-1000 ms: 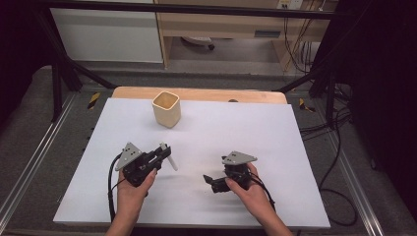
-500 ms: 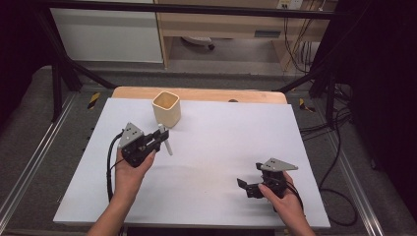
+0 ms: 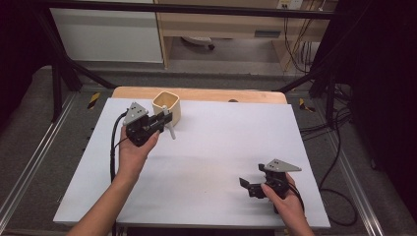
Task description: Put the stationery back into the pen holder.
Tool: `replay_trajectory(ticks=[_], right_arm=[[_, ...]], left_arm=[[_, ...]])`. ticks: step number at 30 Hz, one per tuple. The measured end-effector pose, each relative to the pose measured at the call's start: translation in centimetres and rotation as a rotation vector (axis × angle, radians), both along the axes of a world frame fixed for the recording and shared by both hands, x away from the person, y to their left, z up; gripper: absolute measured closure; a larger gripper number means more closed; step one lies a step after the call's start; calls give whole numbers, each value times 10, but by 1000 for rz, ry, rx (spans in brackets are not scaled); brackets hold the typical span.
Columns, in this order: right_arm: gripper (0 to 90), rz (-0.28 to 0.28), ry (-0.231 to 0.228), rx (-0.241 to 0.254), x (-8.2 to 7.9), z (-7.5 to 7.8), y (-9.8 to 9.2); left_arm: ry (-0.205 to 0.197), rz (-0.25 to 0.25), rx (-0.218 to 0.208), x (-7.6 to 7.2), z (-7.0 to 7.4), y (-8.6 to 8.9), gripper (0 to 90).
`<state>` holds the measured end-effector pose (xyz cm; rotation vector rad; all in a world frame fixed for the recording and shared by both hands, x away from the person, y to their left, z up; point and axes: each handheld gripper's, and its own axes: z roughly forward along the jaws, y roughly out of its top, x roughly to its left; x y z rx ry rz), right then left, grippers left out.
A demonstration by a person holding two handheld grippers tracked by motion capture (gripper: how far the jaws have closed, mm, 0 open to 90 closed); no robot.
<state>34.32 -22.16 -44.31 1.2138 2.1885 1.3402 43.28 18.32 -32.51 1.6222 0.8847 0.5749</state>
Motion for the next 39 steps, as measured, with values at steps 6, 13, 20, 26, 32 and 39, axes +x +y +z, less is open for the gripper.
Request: replay_trajectory(ticks=[6,13,20,26,32,39], right_arm=[[40,11,-13,-5,0,0,2],[37,14,-13,-9,1,-1,3],[33,20,-10,-10,2,-1,4],[27,34,-12,-9,1,-1,7],[27,42,-8,0,2,-1,7],[27,51,-4,5,2,-1,7]], left_arm=[[-22,36,-35,16,9,6,787],[-12,56,-64,32,23,13,787],[-3,84,-38,50,26,18,787],[-17,120,-45,65,30,24,786],[-47,147,-20,74,39,26,787],[-56,156,-6,81,41,25,786]])
